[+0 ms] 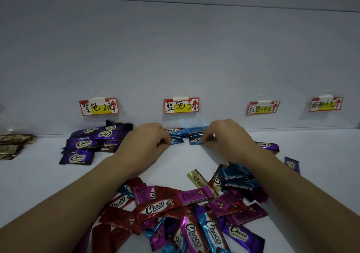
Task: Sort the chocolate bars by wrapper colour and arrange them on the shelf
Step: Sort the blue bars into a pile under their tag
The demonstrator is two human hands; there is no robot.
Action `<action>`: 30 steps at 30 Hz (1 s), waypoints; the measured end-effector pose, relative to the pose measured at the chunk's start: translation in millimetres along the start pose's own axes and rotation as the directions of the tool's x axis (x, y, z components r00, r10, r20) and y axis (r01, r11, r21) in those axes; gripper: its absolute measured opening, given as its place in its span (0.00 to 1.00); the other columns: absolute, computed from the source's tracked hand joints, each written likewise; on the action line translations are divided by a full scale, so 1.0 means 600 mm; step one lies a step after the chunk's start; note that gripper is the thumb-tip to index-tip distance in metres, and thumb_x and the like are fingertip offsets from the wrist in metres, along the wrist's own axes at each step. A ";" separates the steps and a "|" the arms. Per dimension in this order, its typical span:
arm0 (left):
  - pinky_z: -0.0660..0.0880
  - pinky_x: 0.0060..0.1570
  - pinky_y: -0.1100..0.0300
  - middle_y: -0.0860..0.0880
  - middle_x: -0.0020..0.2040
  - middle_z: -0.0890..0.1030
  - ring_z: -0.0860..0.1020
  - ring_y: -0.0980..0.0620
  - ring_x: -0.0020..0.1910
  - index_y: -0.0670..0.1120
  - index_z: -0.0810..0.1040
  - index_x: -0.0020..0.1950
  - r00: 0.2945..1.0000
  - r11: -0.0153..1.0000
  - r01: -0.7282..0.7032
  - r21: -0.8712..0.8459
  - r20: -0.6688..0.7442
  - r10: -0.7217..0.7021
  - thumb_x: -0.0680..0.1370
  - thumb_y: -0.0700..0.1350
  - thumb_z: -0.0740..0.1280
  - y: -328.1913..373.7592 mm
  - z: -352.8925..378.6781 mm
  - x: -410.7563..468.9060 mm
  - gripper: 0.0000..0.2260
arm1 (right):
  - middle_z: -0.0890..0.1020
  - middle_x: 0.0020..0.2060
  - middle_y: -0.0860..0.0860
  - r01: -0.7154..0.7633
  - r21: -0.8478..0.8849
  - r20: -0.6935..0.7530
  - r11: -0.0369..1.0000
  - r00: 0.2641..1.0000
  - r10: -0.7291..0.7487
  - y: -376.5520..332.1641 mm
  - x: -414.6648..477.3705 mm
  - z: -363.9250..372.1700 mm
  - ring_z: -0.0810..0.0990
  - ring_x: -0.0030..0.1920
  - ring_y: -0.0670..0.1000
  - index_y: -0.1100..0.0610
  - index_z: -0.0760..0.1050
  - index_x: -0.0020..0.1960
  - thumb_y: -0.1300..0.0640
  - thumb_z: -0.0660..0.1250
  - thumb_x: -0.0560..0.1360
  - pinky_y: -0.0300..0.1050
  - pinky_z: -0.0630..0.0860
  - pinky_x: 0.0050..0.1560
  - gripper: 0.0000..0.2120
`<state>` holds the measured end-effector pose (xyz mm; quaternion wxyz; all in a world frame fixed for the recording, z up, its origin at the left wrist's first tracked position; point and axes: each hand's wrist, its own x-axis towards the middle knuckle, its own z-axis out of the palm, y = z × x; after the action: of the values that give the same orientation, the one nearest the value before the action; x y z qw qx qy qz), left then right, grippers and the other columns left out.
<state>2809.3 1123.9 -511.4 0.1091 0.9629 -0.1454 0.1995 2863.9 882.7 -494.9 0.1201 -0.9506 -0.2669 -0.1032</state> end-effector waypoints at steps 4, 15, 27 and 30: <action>0.79 0.45 0.54 0.55 0.53 0.80 0.73 0.58 0.44 0.55 0.84 0.55 1.000 0.999 0.010 0.047 -0.001 -0.010 0.80 0.50 0.68 0.002 -0.002 -0.001 0.06 | 0.85 0.50 0.45 0.011 0.005 -0.013 1.000 1.000 -0.011 0.003 -0.001 -0.010 0.73 0.36 0.42 0.46 0.85 0.54 0.54 0.72 0.77 0.34 0.65 0.35 0.08; 0.76 0.43 0.66 0.63 0.47 0.81 0.78 0.62 0.47 0.58 0.83 0.56 0.907 0.963 -0.111 -0.247 0.371 0.200 0.79 0.57 0.69 0.064 -0.110 -0.031 0.09 | 0.84 0.44 0.40 0.051 0.191 0.394 0.980 0.911 -0.124 0.008 -0.049 -0.112 0.81 0.44 0.39 0.44 0.83 0.48 0.46 0.71 0.76 0.41 0.78 0.48 0.03; 0.73 0.44 0.70 0.61 0.48 0.82 0.78 0.63 0.45 0.56 0.83 0.55 0.943 0.956 -0.138 -0.258 0.262 0.207 0.80 0.55 0.68 0.134 -0.048 -0.043 0.08 | 0.85 0.41 0.43 -0.105 0.057 0.686 0.993 0.727 0.038 0.009 -0.063 -0.133 0.83 0.44 0.45 0.49 0.82 0.48 0.52 0.79 0.69 0.46 0.81 0.52 0.10; 0.74 0.47 0.67 0.60 0.50 0.82 0.77 0.62 0.45 0.56 0.82 0.57 0.933 0.946 -0.181 -0.267 0.257 0.251 0.80 0.55 0.68 0.160 -0.046 -0.033 0.09 | 0.84 0.37 0.43 -0.122 0.091 0.652 0.988 0.757 0.034 0.024 -0.062 -0.136 0.82 0.40 0.44 0.51 0.82 0.45 0.53 0.78 0.71 0.46 0.80 0.49 0.06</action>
<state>2751.3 1046.6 -480.1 0.1791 0.9393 -0.2884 0.0493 2829.5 829.7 -429.3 0.0849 -0.9281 -0.2583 0.2545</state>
